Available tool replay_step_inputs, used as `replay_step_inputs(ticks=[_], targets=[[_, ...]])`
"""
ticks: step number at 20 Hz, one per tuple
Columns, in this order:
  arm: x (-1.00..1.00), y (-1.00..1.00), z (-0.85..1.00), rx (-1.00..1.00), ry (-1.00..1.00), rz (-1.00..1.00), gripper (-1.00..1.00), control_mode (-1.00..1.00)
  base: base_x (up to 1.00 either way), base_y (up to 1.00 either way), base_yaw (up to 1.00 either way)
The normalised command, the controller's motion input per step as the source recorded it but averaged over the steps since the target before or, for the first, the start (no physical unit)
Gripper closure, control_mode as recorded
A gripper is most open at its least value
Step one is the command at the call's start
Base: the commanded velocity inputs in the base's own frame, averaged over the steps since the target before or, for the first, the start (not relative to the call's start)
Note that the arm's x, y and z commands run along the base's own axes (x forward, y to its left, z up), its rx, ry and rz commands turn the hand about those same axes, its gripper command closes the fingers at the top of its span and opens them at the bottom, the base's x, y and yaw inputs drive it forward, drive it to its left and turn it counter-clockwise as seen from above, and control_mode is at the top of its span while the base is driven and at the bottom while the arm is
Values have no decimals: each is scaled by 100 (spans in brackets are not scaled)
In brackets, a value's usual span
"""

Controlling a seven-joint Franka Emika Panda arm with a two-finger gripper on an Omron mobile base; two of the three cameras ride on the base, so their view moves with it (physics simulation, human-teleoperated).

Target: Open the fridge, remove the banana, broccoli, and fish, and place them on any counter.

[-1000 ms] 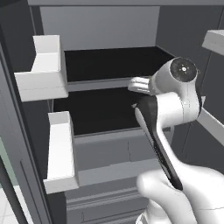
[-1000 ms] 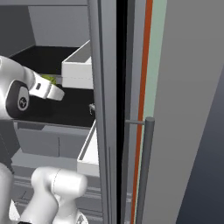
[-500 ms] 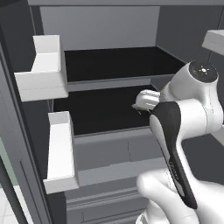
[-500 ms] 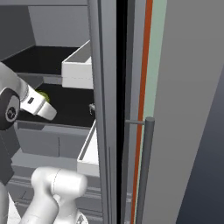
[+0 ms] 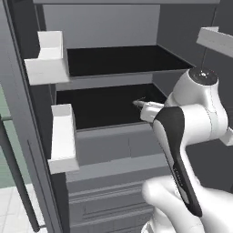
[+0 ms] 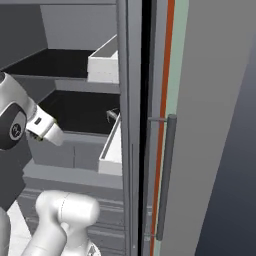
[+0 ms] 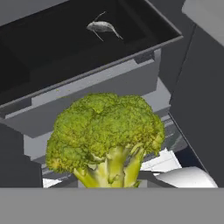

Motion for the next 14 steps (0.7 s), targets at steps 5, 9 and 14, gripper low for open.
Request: replay_step_inputs(ticks=[5,9,14], targets=[[0,0,0,0,0,0,100,100,-100,31,0],[0,0,0,0,0,0,100,100,-100,51,-1],[0,0,0,0,0,0,100,100,-100,84,4]])
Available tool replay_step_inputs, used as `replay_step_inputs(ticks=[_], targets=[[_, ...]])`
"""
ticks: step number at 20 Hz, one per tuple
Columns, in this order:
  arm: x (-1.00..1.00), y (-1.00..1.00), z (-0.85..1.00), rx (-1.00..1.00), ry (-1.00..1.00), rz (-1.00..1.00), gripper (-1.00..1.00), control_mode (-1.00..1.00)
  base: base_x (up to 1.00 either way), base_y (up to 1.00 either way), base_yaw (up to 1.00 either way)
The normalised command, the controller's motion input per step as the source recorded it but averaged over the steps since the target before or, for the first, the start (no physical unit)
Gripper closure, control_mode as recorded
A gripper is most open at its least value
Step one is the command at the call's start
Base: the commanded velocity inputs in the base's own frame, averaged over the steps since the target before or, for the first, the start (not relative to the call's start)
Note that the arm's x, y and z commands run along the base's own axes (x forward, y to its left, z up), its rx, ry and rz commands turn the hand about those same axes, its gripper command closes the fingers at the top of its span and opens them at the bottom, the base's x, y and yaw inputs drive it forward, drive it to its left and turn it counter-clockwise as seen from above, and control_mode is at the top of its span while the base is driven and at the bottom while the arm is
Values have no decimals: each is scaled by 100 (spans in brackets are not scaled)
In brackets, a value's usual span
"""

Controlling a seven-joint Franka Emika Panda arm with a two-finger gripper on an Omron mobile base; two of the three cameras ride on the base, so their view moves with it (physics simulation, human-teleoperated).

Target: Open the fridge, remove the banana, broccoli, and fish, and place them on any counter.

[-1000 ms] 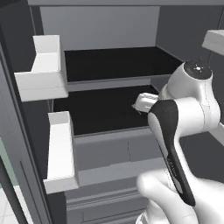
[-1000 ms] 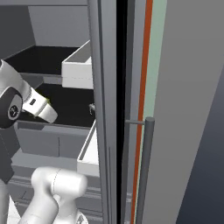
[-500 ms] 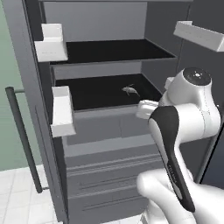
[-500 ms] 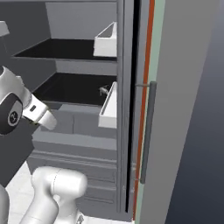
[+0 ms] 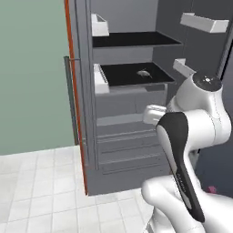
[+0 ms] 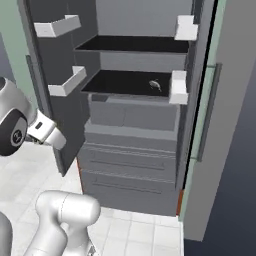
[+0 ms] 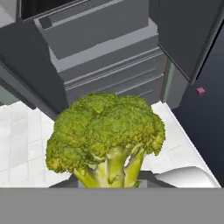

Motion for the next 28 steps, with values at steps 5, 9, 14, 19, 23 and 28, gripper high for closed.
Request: replay_step_inputs(ticks=[5,9,14,19,23,28], targets=[[0,0,0,0,0,0,100,100,-29,72,78],[0,0,0,0,0,0,100,100,0,56,92],[0,0,0,0,0,0,100,100,-15,30,91],[0,0,0,0,0,0,100,100,-37,19,85],[0,0,0,0,0,0,100,100,-41,35,81],[0,0,0,0,0,0,100,100,-4,93,55]])
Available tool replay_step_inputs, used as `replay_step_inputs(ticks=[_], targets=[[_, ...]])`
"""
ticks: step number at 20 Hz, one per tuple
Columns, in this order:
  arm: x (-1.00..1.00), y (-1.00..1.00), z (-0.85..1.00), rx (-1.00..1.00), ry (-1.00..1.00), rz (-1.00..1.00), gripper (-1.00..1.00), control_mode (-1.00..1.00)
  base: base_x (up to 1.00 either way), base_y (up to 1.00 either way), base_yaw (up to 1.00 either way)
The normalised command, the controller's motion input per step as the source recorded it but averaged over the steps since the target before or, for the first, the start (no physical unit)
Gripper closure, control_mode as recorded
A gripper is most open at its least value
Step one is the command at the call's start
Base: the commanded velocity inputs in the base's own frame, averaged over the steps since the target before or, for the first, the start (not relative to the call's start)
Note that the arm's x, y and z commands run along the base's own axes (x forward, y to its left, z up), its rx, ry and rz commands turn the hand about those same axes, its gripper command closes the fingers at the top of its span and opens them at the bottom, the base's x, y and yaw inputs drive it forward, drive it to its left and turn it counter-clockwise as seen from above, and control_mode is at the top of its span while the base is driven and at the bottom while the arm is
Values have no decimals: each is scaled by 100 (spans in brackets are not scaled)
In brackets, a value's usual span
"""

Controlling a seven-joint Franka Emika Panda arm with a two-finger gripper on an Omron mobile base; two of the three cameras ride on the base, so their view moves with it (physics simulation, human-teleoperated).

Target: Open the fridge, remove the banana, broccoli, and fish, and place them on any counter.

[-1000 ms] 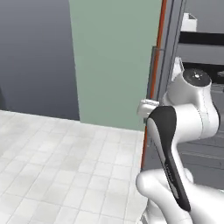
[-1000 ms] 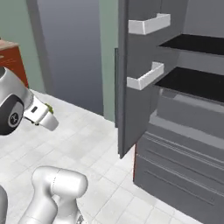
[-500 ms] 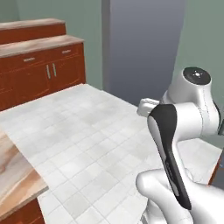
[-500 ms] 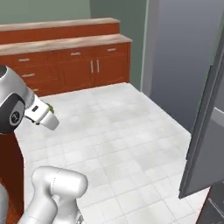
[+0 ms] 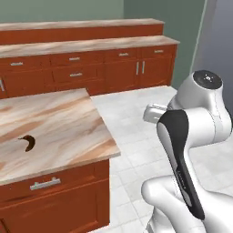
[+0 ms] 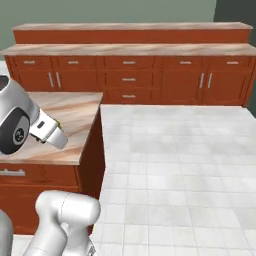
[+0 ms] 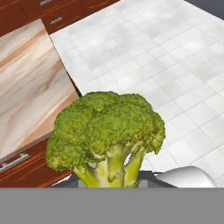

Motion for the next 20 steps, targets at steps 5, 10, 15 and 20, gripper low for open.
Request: replay_step_inputs(ticks=[5,10,15,20], targets=[[0,0,0,0,0,0,100,100,43,96,37],[0,0,0,0,0,0,100,100,86,72,22],[99,-39,-34,5,16,11,100,-100,0,0,0],[100,-89,-99,17,20,14,100,-100,0,0,0]])
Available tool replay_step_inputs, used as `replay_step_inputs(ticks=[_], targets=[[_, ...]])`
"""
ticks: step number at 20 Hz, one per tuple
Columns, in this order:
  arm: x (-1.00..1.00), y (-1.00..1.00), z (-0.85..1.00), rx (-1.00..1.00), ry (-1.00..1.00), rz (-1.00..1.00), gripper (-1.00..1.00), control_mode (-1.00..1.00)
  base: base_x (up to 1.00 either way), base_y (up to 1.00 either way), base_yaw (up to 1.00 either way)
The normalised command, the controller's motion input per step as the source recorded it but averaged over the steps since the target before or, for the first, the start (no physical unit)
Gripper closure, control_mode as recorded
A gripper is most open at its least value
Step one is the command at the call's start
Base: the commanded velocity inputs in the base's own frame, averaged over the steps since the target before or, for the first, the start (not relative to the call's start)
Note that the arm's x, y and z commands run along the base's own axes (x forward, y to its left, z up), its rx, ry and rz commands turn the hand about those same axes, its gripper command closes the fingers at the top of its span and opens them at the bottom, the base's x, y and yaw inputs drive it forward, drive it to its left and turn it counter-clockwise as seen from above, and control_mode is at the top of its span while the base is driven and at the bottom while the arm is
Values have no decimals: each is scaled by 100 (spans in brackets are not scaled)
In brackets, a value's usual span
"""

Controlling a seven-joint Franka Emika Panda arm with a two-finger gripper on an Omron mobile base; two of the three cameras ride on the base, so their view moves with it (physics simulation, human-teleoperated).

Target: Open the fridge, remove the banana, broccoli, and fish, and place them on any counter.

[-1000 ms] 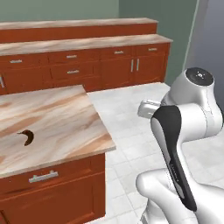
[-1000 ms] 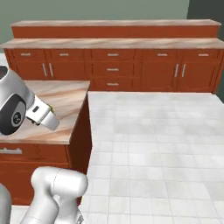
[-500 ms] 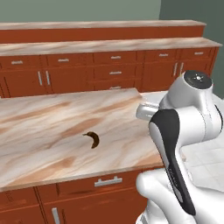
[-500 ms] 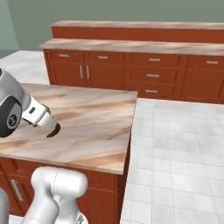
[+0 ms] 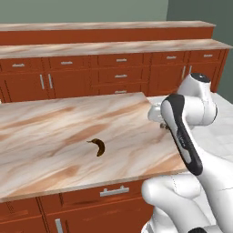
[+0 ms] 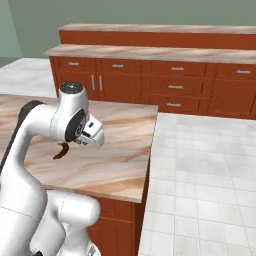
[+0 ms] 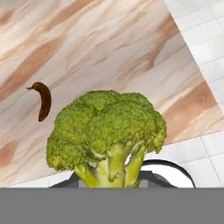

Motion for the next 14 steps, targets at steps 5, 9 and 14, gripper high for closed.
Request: replay_step_inputs(ticks=[5,9,14], targets=[[100,-30,-100,3,15,12,100,-100,0,0,0],[100,13,-100,0,12,14,100,-100,0,0,0],[91,55,-84,-8,2,13,100,-100,0,0,0]])
